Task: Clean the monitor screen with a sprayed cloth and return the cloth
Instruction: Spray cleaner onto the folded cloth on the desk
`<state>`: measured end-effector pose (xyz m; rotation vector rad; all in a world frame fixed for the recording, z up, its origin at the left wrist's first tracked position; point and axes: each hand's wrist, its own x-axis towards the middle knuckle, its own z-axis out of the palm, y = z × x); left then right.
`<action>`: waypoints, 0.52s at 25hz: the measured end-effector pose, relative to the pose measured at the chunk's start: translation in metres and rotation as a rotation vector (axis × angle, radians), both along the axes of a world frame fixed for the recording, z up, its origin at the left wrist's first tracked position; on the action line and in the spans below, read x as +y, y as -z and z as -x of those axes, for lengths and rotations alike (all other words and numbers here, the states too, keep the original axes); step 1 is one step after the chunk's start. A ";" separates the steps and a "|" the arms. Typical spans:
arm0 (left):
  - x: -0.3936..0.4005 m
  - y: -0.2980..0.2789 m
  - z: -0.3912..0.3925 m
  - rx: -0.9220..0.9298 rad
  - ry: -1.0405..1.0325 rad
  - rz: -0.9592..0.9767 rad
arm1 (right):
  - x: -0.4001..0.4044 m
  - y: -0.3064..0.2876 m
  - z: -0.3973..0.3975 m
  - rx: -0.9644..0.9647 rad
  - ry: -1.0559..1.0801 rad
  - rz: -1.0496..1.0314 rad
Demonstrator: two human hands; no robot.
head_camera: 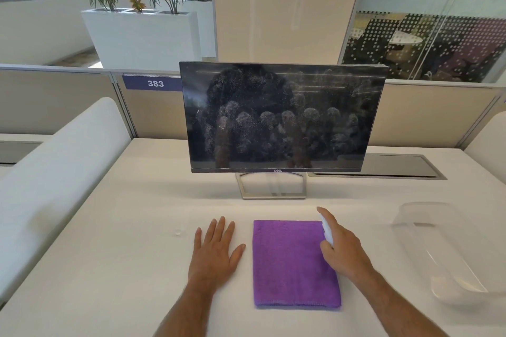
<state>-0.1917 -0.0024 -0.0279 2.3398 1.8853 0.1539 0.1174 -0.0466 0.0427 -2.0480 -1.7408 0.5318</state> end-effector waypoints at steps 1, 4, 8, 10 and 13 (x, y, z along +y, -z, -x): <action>0.000 0.000 0.000 0.000 0.001 0.000 | 0.000 0.000 0.000 -0.015 -0.007 0.000; 0.000 0.000 0.001 -0.008 0.001 -0.011 | 0.001 0.004 -0.003 -0.084 -0.068 0.014; -0.001 -0.001 0.000 0.001 -0.001 -0.014 | 0.004 0.010 -0.005 -0.155 -0.078 0.029; -0.001 -0.001 0.000 -0.005 0.001 -0.014 | 0.006 0.009 -0.003 -0.161 -0.048 0.008; -0.001 -0.001 0.000 -0.003 0.001 -0.013 | 0.012 0.007 0.002 -0.182 -0.015 -0.021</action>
